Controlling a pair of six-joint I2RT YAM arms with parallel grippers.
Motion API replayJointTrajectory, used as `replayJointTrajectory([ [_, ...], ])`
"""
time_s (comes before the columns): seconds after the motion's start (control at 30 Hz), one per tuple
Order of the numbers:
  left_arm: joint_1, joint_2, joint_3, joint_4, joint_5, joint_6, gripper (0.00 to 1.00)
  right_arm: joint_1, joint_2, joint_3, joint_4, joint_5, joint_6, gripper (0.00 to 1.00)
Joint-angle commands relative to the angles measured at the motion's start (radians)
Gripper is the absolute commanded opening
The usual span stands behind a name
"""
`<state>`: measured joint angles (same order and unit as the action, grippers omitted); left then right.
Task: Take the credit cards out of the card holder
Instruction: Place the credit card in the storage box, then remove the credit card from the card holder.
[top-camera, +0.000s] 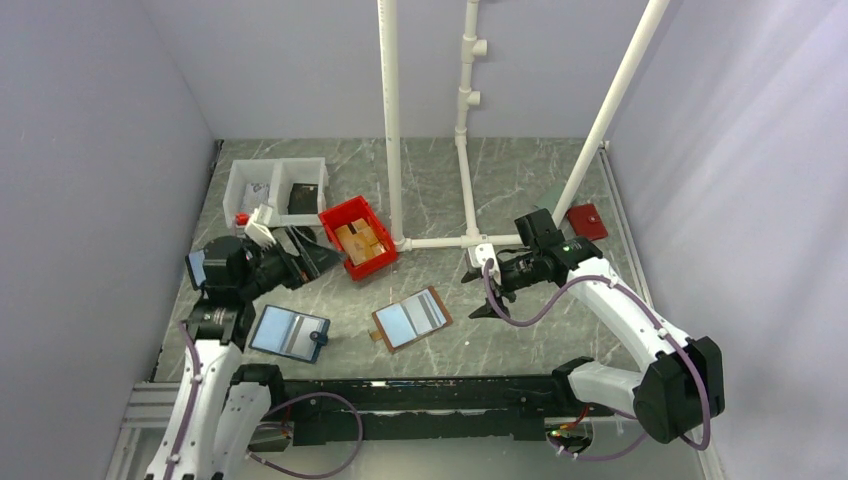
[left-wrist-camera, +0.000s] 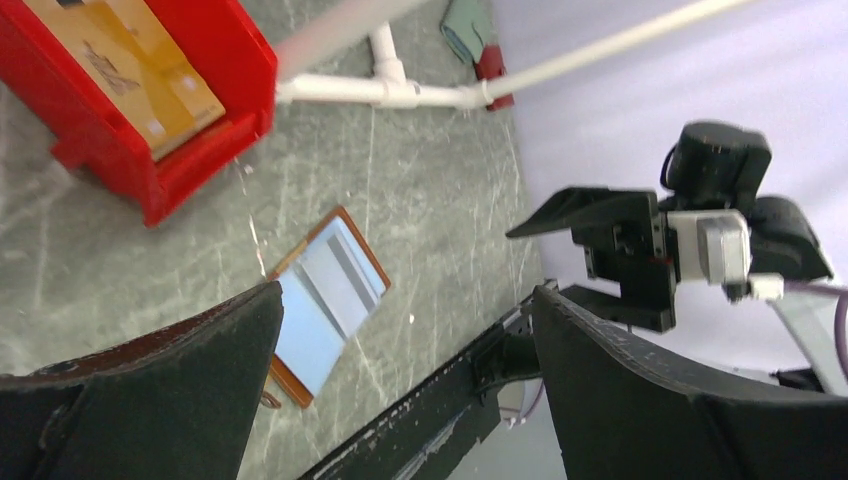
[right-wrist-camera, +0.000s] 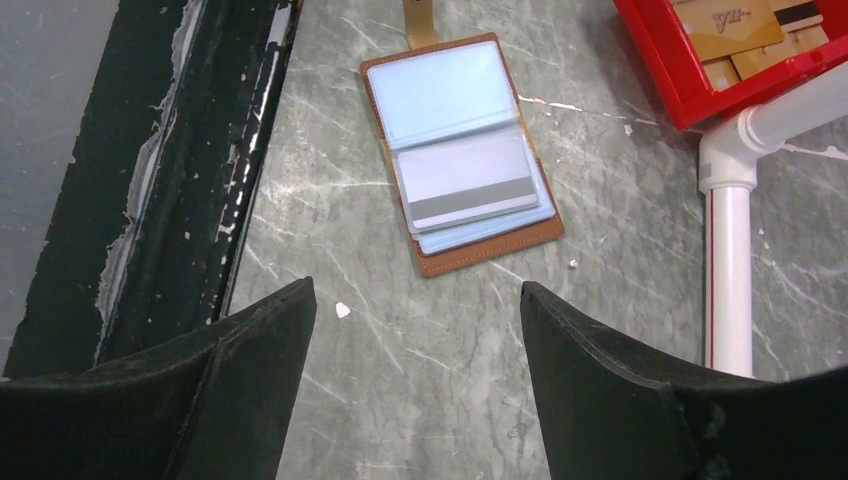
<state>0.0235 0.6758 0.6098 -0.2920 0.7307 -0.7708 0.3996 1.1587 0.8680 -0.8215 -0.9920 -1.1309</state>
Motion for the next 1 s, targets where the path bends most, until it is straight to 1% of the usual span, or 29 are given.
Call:
replayJointTrajectory([
  [0.0,-0.115,-0.060,-0.052,-0.050,-0.108,-0.064,0.99,-0.005,0.012,0.019,0.046,-0.017,0.056,0.77],
  [0.1,-0.216,-0.039,-0.051,-0.050,-0.165,-0.078,0.99,-0.004,0.040,0.029,0.066,-0.022,0.119,0.76],
  [0.17,-0.316,-0.012,-0.039,-0.055,-0.228,-0.076,0.99,-0.004,0.053,0.031,0.084,-0.024,0.163,0.75],
  [0.23,-0.391,0.015,-0.029,-0.048,-0.304,-0.077,0.99,-0.004,0.061,0.030,0.118,-0.023,0.220,0.74],
  [0.27,-0.451,0.027,-0.029,-0.037,-0.336,-0.081,0.98,-0.004,0.065,0.029,0.130,-0.022,0.244,0.73],
  [0.33,-0.532,0.058,-0.030,-0.006,-0.393,-0.086,0.95,-0.004,0.070,0.025,0.171,-0.009,0.308,0.72],
  [0.5,-0.699,0.137,-0.057,0.113,-0.525,-0.111,0.95,-0.002,0.089,0.015,0.284,0.032,0.480,0.68],
  [0.6,-0.762,0.189,-0.073,0.174,-0.582,-0.124,0.95,0.002,0.111,0.010,0.345,0.077,0.582,0.64],
  [0.7,-0.811,0.236,-0.080,0.224,-0.627,-0.136,0.94,0.018,0.141,0.011,0.375,0.142,0.641,0.59],
  [0.83,-0.849,0.286,-0.082,0.283,-0.655,-0.145,0.88,0.034,0.187,0.020,0.391,0.203,0.694,0.51],
  [0.87,-0.858,0.297,-0.085,0.318,-0.666,-0.144,0.86,0.039,0.202,0.026,0.395,0.219,0.703,0.49],
  [0.93,-0.869,0.323,-0.101,0.371,-0.688,-0.145,0.82,0.047,0.234,0.039,0.399,0.241,0.731,0.38],
  [0.97,-0.874,0.338,-0.111,0.399,-0.696,-0.146,0.78,0.050,0.250,0.046,0.402,0.251,0.751,0.33],
])
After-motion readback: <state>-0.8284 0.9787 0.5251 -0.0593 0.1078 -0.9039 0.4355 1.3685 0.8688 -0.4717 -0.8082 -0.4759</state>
